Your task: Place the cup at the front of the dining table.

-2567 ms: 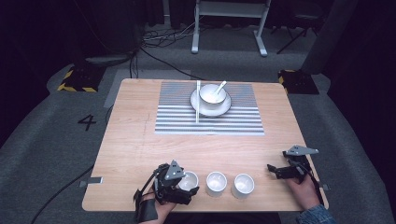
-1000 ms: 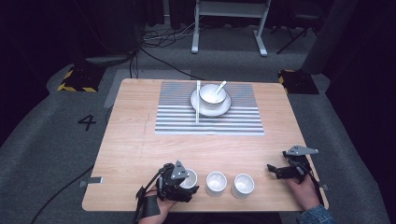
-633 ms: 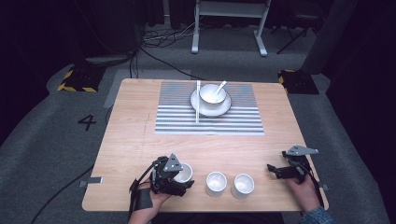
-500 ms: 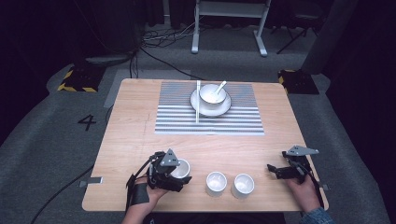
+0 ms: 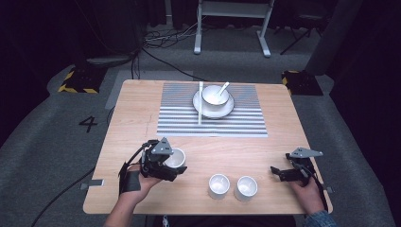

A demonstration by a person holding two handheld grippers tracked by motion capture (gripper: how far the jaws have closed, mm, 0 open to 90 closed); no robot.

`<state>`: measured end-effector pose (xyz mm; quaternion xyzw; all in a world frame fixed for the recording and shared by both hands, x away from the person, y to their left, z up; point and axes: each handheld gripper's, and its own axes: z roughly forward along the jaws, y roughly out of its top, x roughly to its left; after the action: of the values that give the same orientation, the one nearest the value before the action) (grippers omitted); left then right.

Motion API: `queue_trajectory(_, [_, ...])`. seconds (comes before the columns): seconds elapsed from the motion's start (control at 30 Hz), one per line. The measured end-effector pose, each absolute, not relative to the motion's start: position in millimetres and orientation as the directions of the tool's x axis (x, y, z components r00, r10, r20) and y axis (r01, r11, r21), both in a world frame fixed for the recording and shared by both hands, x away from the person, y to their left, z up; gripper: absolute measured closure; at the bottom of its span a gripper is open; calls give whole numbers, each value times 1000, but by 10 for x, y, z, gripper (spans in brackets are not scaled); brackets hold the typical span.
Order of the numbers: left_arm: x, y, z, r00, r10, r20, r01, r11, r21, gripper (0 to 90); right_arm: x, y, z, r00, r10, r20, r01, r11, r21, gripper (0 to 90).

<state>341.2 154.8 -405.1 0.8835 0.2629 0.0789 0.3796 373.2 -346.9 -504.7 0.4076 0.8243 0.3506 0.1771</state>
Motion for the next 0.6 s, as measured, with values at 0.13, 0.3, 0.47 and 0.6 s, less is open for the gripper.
queue_trajectory(0.13, [3512, 1610, -3961, 848, 527, -52, 406, -584, 703, 265, 3732, -3468, -5047, -605, 796, -6, 548, 422, 723, 70])
queue_trajectory(0.3, [3646, 1651, -3875, 850, 526, -32, 397, -598, 697, 265, 3731, -3468, -5047, -605, 796, -7, 548, 422, 722, 70])
queue_trajectory(0.47, [3786, 1666, -3811, 843, 537, -22, 396, -593, 702, 265, 3731, -3469, -5047, -605, 796, -7, 547, 422, 723, 70])
queue_trajectory(0.6, [3896, 1670, -3755, 840, 542, -11, 386, -584, 714, 265, 3729, -3467, -5046, -602, 798, -7, 549, 421, 722, 69])
